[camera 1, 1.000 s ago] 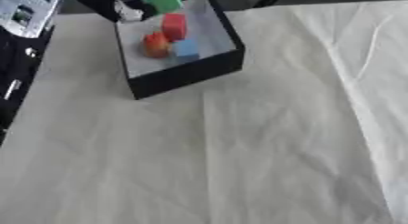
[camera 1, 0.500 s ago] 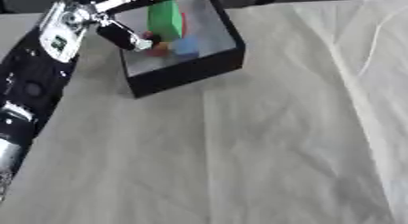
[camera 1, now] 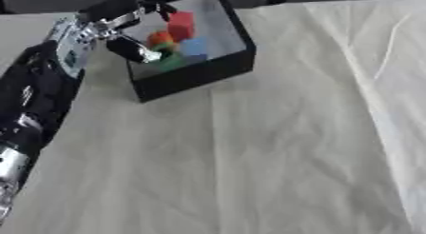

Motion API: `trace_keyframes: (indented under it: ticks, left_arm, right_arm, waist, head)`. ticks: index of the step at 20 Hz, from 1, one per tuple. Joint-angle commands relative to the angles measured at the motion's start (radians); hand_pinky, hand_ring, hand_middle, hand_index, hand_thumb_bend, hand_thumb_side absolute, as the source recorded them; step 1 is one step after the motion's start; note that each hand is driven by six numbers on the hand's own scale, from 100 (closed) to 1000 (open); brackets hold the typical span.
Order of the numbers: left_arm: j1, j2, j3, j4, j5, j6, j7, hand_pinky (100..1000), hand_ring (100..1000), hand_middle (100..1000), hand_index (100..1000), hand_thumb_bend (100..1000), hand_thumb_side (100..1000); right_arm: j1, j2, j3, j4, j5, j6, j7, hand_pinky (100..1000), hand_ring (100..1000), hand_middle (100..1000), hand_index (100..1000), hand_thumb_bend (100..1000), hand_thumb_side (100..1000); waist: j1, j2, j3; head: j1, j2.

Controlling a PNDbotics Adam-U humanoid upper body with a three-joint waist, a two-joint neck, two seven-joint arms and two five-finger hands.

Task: Pick up objects on the table and place them in the box.

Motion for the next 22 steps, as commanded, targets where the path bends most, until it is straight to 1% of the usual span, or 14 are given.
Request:
trace_keyframes:
  ticks: [1,2,3,4,5,7,8,10,11,13,16,19,21,22]
  left_arm:
    - [-0.024,0.035,0.019,-0.057,0.093,0.017,0.030,883,807,654,870,100,133]
    - [-0.023,0.044,0.019,-0.082,0.143,0.032,0.034,878,801,651,856,100,122]
    - [-0.018,0.056,0.018,-0.117,0.209,0.045,0.038,871,795,649,843,100,185]
    - [-0.009,0.070,0.012,-0.154,0.283,0.060,0.036,865,787,650,824,100,348]
    - [0.008,0.088,0.006,-0.204,0.377,0.079,0.031,862,776,652,805,100,442]
    - [0.050,0.130,-0.008,-0.318,0.567,0.138,0.007,857,761,652,803,100,507]
    - [0.076,0.154,-0.014,-0.385,0.663,0.172,-0.009,857,761,652,803,100,507]
    - [0.137,0.205,-0.015,-0.512,0.836,0.242,-0.038,844,743,663,805,100,575]
    - [0.171,0.229,-0.008,-0.571,0.912,0.278,-0.044,840,738,662,801,100,595]
    - [0.237,0.262,0.012,-0.677,1.039,0.344,-0.042,832,731,657,798,100,597]
    - [0.339,0.276,0.068,-0.814,1.188,0.428,-0.008,823,723,649,797,100,587]
    - [0.381,0.285,0.093,-0.895,1.253,0.487,0.019,823,723,649,797,100,587]
    - [0.389,0.285,0.099,-0.916,1.266,0.509,0.027,817,732,659,806,100,565]
    - [0.402,0.273,0.111,-0.909,1.275,0.516,0.036,818,733,662,811,100,567]
  right_arm:
    - [0.004,-0.027,-0.015,-0.018,0.004,0.001,-0.003,1000,758,654,781,100,528]
    - [0.008,-0.028,-0.016,-0.018,0.005,0.002,-0.005,1000,758,655,781,100,528]
    - [0.013,-0.030,-0.017,-0.018,0.005,0.002,-0.007,1000,758,655,781,100,528]
    - [0.017,-0.031,-0.018,-0.018,0.005,0.003,-0.009,1000,759,655,781,100,528]
    - [0.023,-0.032,-0.020,-0.018,0.005,0.003,-0.012,1000,759,656,782,100,528]
    - [0.032,-0.034,-0.023,-0.018,0.004,0.004,-0.016,1000,760,657,783,100,528]
    - [0.035,-0.036,-0.023,-0.018,0.003,0.003,-0.018,1000,760,657,783,100,528]
    - [0.042,-0.039,-0.024,-0.018,-0.002,-0.001,-0.022,1000,762,659,784,100,529]
    - [0.046,-0.040,-0.025,-0.018,-0.005,-0.003,-0.024,1000,762,660,784,100,529]
    - [0.054,-0.040,-0.026,-0.018,-0.010,-0.007,-0.027,1000,765,662,785,100,530]
    - [0.067,-0.035,-0.024,-0.018,-0.011,-0.012,-0.026,1000,766,664,786,100,530]
    - [0.070,-0.033,-0.024,-0.018,-0.011,-0.013,-0.024,1000,766,664,786,100,530]
    - [0.071,-0.031,-0.023,-0.018,-0.011,-0.013,-0.023,1000,783,681,793,100,528]
    - [0.077,-0.022,-0.024,-0.018,-0.009,-0.015,-0.020,1000,785,684,793,100,528]
  waist:
    - [-0.011,-0.025,0.006]
    - [-0.010,-0.028,0.009]
    - [-0.009,-0.033,0.014]
    - [-0.008,-0.038,0.018]
    - [-0.009,-0.043,0.025]
    - [-0.010,-0.053,0.037]
    - [-0.011,-0.058,0.042]
    - [-0.015,-0.069,0.055]
    - [-0.018,-0.075,0.061]
    - [-0.025,-0.085,0.073]
    - [-0.035,-0.097,0.089]
    - [-0.038,-0.100,0.093]
    - [-0.040,-0.099,0.095]
    - [-0.047,-0.097,0.107]
  head:
    - [-0.011,0.014]
    - [-0.015,0.019]
    - [-0.021,0.025]
    - [-0.027,0.030]
    - [-0.039,0.036]
    - [-0.064,0.051]
    - [-0.074,0.059]
    - [-0.096,0.072]
    - [-0.103,0.075]
    - [-0.109,0.076]
    - [-0.114,0.077]
    - [-0.115,0.077]
    - [-0.118,0.073]
    - [-0.129,0.065]
